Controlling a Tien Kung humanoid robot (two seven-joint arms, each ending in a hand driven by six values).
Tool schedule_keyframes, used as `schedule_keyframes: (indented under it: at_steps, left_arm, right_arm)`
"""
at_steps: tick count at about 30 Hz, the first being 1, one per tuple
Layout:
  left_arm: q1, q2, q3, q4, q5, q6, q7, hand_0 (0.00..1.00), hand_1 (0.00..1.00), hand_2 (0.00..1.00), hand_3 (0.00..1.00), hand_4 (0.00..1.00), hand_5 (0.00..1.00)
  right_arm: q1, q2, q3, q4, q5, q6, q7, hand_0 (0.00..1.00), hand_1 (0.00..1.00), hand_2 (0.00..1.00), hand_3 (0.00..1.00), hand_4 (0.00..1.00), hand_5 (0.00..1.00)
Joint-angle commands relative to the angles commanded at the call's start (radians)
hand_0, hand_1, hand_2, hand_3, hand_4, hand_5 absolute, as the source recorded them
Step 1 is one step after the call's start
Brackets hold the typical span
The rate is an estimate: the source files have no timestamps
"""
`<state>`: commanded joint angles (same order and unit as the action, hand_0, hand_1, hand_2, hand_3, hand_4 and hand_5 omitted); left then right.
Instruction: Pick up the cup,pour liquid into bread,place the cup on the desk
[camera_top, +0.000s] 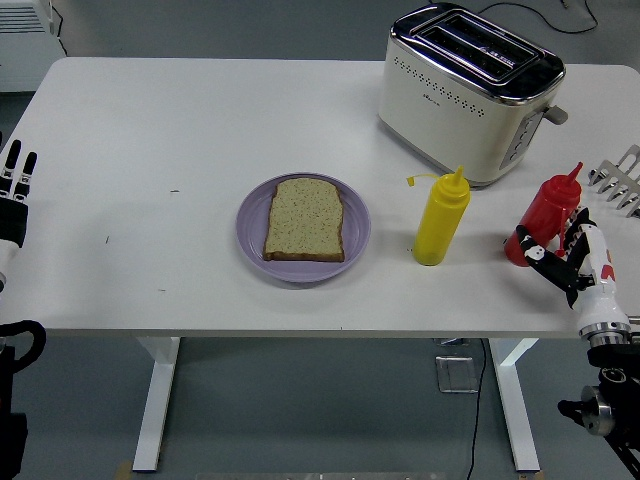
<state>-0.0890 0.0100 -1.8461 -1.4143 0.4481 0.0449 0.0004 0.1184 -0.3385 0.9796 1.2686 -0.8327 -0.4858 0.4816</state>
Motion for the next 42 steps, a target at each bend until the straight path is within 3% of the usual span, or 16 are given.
schedule_keyframes:
  at_steps: [14, 17, 18, 23, 24, 29, 30, 34, 35, 36, 41, 42]
  left_arm:
    - [0.002, 0.004, 0.006, -0.001, 0.001, 0.0, 0.0, 0.779, 0.737, 0.739, 0.702, 0.516, 0.998]
    - [0.002, 0.004, 0.007, -0.001, 0.0, 0.0, 0.0, 0.779, 0.737, 0.739, 0.702, 0.516, 0.998]
    - [0.002, 0.004, 0.007, -0.001, 0.0, 0.0, 0.0, 0.779, 0.738, 0.739, 0.702, 0.516, 0.998]
    - [0.002, 0.004, 0.004, 0.0, 0.0, 0.001, 0.0, 0.779, 0.738, 0.739, 0.702, 0.516, 0.998]
    - [0.001, 0.004, 0.005, 0.0, 0.0, 0.0, 0.0, 0.779, 0.738, 0.74, 0.702, 0.516, 0.998]
    - [-0.002, 0.005, 0.003, 0.0, 0.0, 0.0, 0.001, 0.779, 0.738, 0.74, 0.702, 0.516, 0.998]
    - [-0.003, 0.005, 0.003, 0.0, 0.0, 0.0, 0.001, 0.782, 0.74, 0.74, 0.701, 0.516, 0.998]
    - [-0.005, 0.004, 0.002, 0.0, 0.0, 0.001, 0.001, 0.782, 0.74, 0.74, 0.701, 0.516, 0.998]
    - [-0.005, 0.004, 0.001, 0.0, 0.0, 0.001, 0.001, 0.782, 0.74, 0.74, 0.701, 0.516, 0.998]
    - [-0.005, 0.004, 0.001, 0.0, 0.0, 0.001, 0.001, 0.784, 0.741, 0.741, 0.701, 0.516, 0.998]
    - [-0.005, 0.003, 0.002, 0.0, 0.0, 0.001, 0.001, 0.784, 0.741, 0.741, 0.701, 0.516, 0.998]
    - [-0.005, 0.003, 0.002, 0.0, 0.0, 0.001, 0.001, 0.785, 0.742, 0.743, 0.701, 0.515, 0.998]
  right_arm:
    - [-0.178, -0.043, 0.149, 0.129, -0.037, 0.029, -0.002, 0.967, 0.89, 0.998, 0.998, 0.752, 0.093]
    - [-0.197, -0.044, 0.185, 0.136, -0.015, 0.012, 0.013, 0.967, 0.89, 0.998, 0.998, 0.752, 0.093]
    - [-0.205, -0.044, 0.212, 0.138, -0.009, 0.002, 0.017, 0.875, 0.82, 0.932, 0.998, 0.743, 0.058]
    - [-0.218, -0.042, 0.293, 0.15, -0.046, -0.061, -0.033, 0.875, 0.82, 0.932, 0.998, 0.743, 0.058]
    - [-0.22, -0.042, 0.309, 0.158, -0.052, -0.066, -0.037, 0.807, 0.758, 0.83, 0.893, 0.561, 0.002]
    - [-0.216, -0.042, 0.397, 0.21, -0.018, -0.062, -0.034, 0.807, 0.758, 0.83, 0.893, 0.561, 0.002]
    - [-0.213, -0.04, 0.417, 0.221, 0.024, -0.056, -0.033, 0.759, 0.73, 0.75, 0.782, 0.437, 0.002]
    - [-0.196, -0.024, 0.496, 0.25, 0.173, 0.007, -0.057, 0.759, 0.73, 0.75, 0.782, 0.437, 0.002]
    - [-0.19, -0.018, 0.521, 0.254, 0.219, 0.044, -0.068, 0.759, 0.73, 0.75, 0.782, 0.437, 0.002]
    - [-0.184, -0.014, 0.534, 0.254, 0.256, 0.065, -0.076, 0.757, 0.722, 0.733, 0.758, 0.416, 0.065]
    - [-0.145, 0.013, 0.604, 0.229, 0.469, 0.221, -0.133, 0.757, 0.722, 0.733, 0.758, 0.416, 0.065]
    - [-0.134, 0.02, 0.611, 0.22, 0.514, 0.251, -0.142, 0.754, 0.716, 0.726, 0.759, 0.418, 0.252]
